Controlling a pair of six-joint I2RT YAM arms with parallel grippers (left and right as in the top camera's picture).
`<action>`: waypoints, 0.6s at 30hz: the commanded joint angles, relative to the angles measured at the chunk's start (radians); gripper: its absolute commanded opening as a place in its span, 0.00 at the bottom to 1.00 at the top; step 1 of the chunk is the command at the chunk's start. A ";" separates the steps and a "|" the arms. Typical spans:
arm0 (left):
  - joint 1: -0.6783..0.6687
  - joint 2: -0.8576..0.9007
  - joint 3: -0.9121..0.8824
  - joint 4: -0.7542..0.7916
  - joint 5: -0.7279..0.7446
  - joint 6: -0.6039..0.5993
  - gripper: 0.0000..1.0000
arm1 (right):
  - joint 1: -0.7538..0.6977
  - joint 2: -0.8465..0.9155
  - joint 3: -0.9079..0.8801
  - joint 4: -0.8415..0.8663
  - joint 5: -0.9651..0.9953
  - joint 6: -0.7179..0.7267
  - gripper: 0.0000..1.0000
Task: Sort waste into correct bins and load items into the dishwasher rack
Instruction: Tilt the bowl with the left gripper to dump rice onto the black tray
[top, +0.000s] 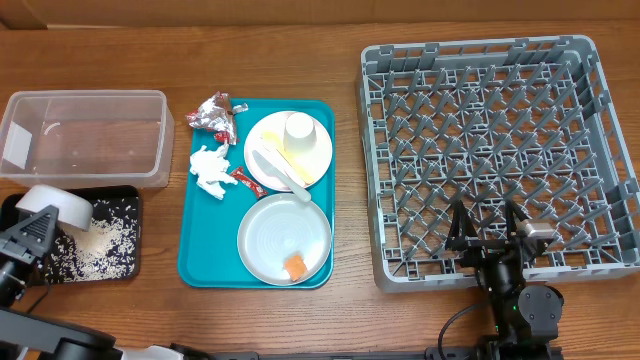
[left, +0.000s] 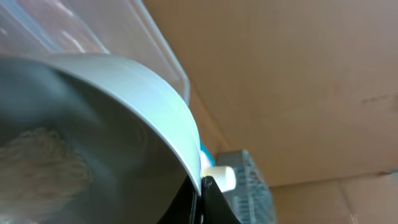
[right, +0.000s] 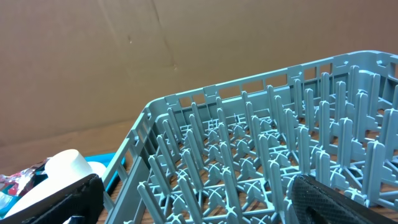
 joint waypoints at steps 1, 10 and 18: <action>0.008 0.001 -0.005 -0.042 0.105 0.154 0.04 | -0.007 -0.010 -0.010 0.003 0.001 -0.004 1.00; 0.009 0.001 -0.005 -0.053 0.094 0.174 0.04 | -0.007 -0.010 -0.010 0.003 0.001 -0.003 1.00; 0.013 0.001 -0.005 -0.055 0.079 0.199 0.04 | -0.007 -0.010 -0.010 0.003 0.001 -0.004 1.00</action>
